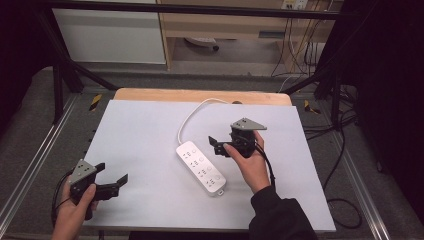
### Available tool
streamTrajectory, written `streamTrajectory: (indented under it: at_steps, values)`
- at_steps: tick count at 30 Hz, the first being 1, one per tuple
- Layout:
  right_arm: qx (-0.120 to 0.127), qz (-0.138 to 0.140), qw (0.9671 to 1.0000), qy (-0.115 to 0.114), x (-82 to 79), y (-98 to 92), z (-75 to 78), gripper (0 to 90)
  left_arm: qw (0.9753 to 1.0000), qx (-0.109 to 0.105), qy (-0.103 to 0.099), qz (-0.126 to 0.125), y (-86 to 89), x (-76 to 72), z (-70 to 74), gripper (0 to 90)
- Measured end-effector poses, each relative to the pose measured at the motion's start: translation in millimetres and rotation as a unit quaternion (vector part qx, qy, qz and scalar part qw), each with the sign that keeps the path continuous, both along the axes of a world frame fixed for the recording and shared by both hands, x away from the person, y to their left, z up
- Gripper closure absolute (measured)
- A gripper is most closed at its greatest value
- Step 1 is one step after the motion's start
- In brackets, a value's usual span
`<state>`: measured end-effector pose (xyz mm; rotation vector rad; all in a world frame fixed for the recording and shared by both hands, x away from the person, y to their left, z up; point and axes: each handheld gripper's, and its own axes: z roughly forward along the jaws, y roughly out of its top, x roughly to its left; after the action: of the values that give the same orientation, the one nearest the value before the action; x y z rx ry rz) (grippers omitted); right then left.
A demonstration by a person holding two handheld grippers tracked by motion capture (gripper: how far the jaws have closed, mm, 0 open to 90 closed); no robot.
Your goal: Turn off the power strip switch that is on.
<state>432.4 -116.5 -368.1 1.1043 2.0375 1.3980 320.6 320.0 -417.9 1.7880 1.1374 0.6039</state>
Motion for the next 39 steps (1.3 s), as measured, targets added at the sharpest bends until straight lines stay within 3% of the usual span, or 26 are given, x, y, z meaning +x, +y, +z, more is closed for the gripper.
streamTrajectory:
  at_steps: [29,39]
  values:
    - [0.038,-0.041,0.9984,-0.009,-7.7,-72.6,22.2,4.9,1.0,0.002,0.003,-0.002,-1.5,0.3,-0.8,5.3]
    - [0.036,-0.056,0.9977,-0.014,-13.3,-93.4,27.0,5.0,1.0,0.003,0.004,-0.002,-1.6,0.6,-1.2,5.3]
